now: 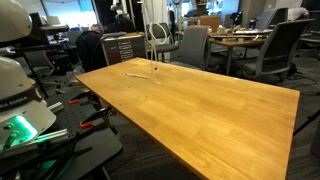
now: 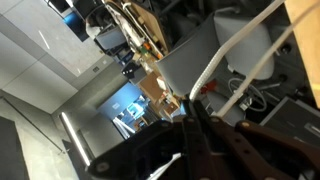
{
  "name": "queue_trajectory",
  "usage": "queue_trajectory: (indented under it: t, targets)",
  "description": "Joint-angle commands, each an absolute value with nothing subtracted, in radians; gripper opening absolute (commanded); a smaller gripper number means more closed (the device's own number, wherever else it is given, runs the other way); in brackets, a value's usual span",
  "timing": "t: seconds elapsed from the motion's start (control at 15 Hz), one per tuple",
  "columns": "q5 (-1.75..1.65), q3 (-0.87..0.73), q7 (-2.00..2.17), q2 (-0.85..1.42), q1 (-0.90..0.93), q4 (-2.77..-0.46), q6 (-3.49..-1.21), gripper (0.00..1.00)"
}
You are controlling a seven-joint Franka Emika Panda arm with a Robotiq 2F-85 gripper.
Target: Tie a knot using the white rope on the table
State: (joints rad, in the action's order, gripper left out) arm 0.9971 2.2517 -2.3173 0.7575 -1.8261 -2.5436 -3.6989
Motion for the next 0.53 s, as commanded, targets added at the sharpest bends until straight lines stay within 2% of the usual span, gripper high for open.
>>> queue_trajectory:
  t: [0.0, 0.13, 0.2, 0.27, 0.47]
  targets:
    - [0.776, 2.034, -2.126, 0.569, -1.819, -2.575, -3.708, 0.02]
    - [0.673, 1.893, -2.001, 0.461, -1.763, -2.602, -3.721, 0.08]
    - [0.629, 1.827, -1.947, 0.419, -1.727, -2.621, -3.749, 0.26]
    - [0.717, 1.751, -2.044, 0.442, -1.635, -2.609, -3.796, 0.33]
    - [0.811, 1.59, -2.039, 0.312, -1.501, -2.6, -3.783, 0.54]
